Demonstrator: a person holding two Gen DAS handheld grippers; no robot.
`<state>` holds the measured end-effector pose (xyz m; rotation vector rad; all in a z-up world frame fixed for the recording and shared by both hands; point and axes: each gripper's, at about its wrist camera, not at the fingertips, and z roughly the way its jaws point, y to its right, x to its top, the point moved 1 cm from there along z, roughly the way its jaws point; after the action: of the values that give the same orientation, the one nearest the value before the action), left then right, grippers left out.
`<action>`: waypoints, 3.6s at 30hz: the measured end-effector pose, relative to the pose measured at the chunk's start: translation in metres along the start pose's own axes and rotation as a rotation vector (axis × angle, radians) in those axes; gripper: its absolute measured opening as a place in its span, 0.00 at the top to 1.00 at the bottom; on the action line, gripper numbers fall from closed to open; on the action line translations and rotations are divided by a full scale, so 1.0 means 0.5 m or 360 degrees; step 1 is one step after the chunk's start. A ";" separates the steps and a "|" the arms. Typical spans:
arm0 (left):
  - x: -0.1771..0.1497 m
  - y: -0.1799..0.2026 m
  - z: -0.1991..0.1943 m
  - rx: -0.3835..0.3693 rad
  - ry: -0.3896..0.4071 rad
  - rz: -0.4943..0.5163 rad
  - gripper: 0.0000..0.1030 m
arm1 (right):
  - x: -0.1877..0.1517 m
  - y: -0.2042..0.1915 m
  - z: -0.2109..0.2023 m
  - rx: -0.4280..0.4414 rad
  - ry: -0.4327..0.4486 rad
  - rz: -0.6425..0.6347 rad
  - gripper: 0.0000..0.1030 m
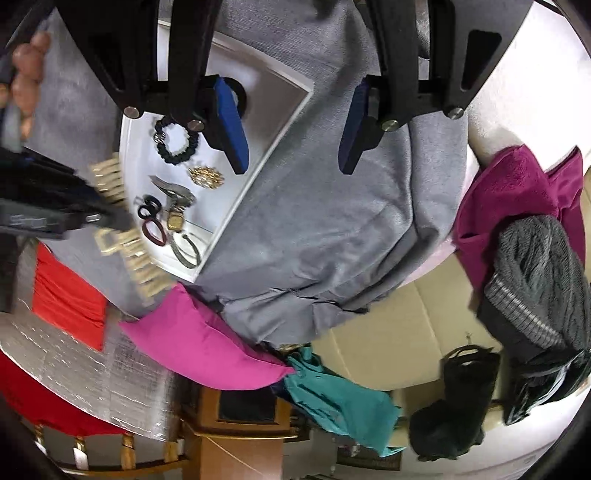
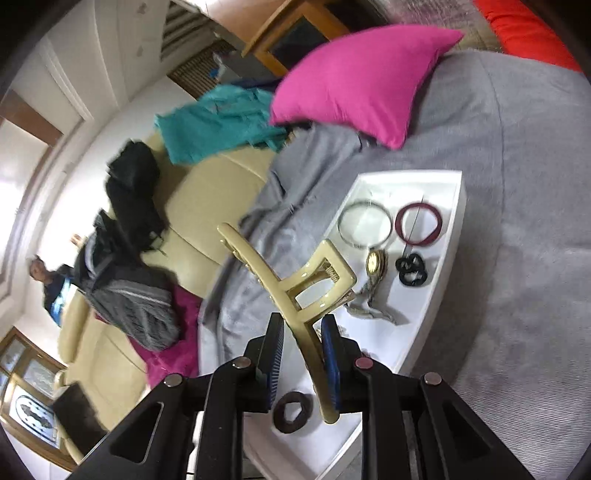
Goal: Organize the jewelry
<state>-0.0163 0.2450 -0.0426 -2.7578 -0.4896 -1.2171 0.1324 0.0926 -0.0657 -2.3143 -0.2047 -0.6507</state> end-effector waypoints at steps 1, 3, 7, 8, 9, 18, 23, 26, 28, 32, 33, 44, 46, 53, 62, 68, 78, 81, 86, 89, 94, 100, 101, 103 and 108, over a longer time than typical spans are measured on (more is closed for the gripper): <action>-0.002 0.003 -0.002 -0.0014 -0.0004 0.0009 0.50 | -0.003 0.000 0.017 -0.0035 -0.0024 -0.0008 0.78; -0.005 0.013 0.002 -0.0059 -0.0030 0.0032 0.50 | -0.008 0.010 0.039 -0.0073 -0.0053 0.0004 0.78; -0.004 0.040 0.028 -0.0040 -0.0092 0.0128 0.50 | -0.014 0.031 0.060 -0.0135 -0.0072 0.0022 0.78; -0.003 0.042 0.035 -0.0009 -0.0107 0.0142 0.50 | -0.014 0.035 0.063 -0.0147 -0.0077 0.0030 0.78; -0.003 0.042 0.039 -0.0010 -0.0118 0.0133 0.50 | -0.014 0.041 0.069 -0.0150 -0.0091 0.0042 0.78; -0.007 0.054 0.061 0.0053 -0.0186 0.0157 0.50 | -0.015 0.046 0.085 -0.0233 -0.0129 0.0046 0.73; -0.001 0.053 0.051 0.0066 -0.0142 0.0135 0.50 | -0.013 0.045 0.030 -0.0170 -0.0093 0.0063 0.63; 0.001 0.073 0.019 0.0068 -0.0053 0.0183 0.49 | -0.019 0.054 -0.042 -0.0169 -0.0015 0.0038 0.55; 0.000 0.108 -0.013 0.0018 0.0022 0.0256 0.41 | -0.030 0.069 -0.120 -0.0267 0.0086 -0.0019 0.45; -0.019 0.217 -0.083 -0.0179 0.0130 0.0445 0.27 | -0.074 0.147 -0.290 -0.0505 0.0225 -0.0043 0.45; -0.027 0.259 -0.102 -0.0261 0.0144 0.0501 0.26 | -0.085 0.170 -0.328 -0.0553 0.0253 -0.0022 0.45; -0.086 0.520 -0.018 -0.0602 -0.0192 0.0484 0.20 | -0.241 0.450 -0.575 -0.0992 0.0410 0.0296 0.46; -0.103 0.551 0.028 -0.0571 -0.0236 0.0453 0.20 | -0.236 0.481 -0.572 -0.1021 0.0386 0.0302 0.46; -0.141 0.611 0.142 -0.0393 -0.0240 0.0504 0.16 | -0.206 0.525 -0.506 -0.1164 0.0372 0.0229 0.46; -0.132 0.610 0.168 -0.0331 -0.0248 0.0479 0.00 | -0.169 0.548 -0.462 -0.1396 0.0309 0.0222 0.03; -0.124 0.604 0.179 -0.0406 -0.0272 0.0521 0.00 | -0.179 0.555 -0.473 -0.1359 0.0317 0.0197 0.00; -0.127 0.603 0.178 -0.0412 -0.0264 0.0505 0.00 | -0.199 0.550 -0.478 -0.1351 0.0322 0.0196 0.00; -0.128 0.601 0.177 -0.0422 -0.0264 0.0496 0.00 | -0.193 0.551 -0.476 -0.1350 0.0322 0.0196 0.00; -0.128 0.601 0.177 -0.0421 -0.0264 0.0498 0.00 | -0.193 0.551 -0.476 -0.1349 0.0322 0.0196 0.00; -0.127 0.601 0.179 -0.0426 -0.0268 0.0494 0.00 | -0.193 0.551 -0.476 -0.1349 0.0322 0.0196 0.00; -0.126 0.600 0.178 -0.0430 -0.0271 0.0489 0.00 | -0.193 0.551 -0.476 -0.1349 0.0322 0.0196 0.00; -0.126 0.599 0.180 -0.0439 -0.0277 0.0486 0.00 | -0.193 0.551 -0.475 -0.1349 0.0322 0.0196 0.00; -0.126 0.599 0.180 -0.0438 -0.0277 0.0487 0.00 | -0.194 0.551 -0.476 -0.1349 0.0322 0.0196 0.00; -0.126 0.600 0.180 -0.0433 -0.0276 0.0491 0.00 | -0.194 0.551 -0.475 -0.1349 0.0322 0.0196 0.00; -0.126 0.601 0.178 -0.0435 -0.0274 0.0489 0.00 | -0.194 0.552 -0.476 -0.1348 0.0322 0.0195 0.00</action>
<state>0.1038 -0.0368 -0.1347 -3.0292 0.1008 -1.0471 0.0439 -0.2676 -0.1331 -2.9867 0.3817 -1.0421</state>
